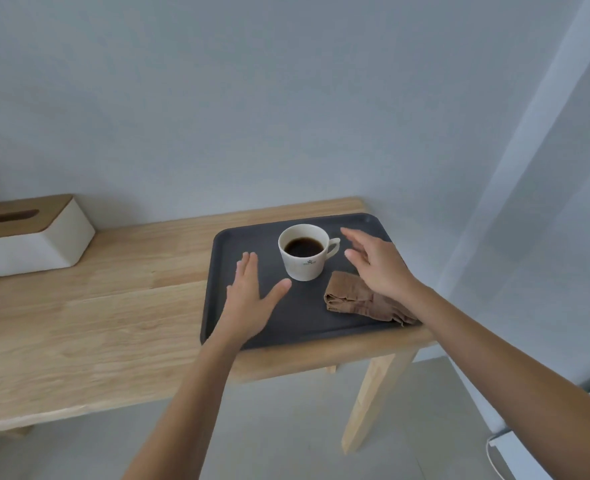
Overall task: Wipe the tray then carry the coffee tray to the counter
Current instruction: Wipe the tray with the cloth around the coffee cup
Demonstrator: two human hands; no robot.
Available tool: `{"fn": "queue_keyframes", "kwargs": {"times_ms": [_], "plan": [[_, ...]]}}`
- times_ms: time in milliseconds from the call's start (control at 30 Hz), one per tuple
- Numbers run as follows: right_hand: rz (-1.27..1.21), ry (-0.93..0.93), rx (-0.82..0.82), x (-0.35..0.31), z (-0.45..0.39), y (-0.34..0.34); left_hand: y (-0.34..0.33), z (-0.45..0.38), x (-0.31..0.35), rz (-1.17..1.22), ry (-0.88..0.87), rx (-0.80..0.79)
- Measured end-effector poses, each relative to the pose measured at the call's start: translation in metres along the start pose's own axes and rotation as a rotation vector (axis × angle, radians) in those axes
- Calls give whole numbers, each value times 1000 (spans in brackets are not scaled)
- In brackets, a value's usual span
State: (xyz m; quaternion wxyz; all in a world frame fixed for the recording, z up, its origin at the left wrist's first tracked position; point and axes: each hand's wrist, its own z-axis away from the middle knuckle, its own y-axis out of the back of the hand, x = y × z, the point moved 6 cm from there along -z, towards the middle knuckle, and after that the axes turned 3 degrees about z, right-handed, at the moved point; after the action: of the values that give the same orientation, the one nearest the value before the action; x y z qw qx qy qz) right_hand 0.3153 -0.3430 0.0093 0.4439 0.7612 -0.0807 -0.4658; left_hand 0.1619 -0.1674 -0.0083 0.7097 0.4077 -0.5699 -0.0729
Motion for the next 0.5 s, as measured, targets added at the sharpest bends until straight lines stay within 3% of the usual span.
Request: {"fn": "queue_keyframes", "kwargs": {"times_ms": [200,500], "plan": [[-179,19,-180,8,-33,-25,-30,-39,4,323,16,71],[-249,133,-207,-8,-58,-38,-14,-48,0,385,-8,177]]}}
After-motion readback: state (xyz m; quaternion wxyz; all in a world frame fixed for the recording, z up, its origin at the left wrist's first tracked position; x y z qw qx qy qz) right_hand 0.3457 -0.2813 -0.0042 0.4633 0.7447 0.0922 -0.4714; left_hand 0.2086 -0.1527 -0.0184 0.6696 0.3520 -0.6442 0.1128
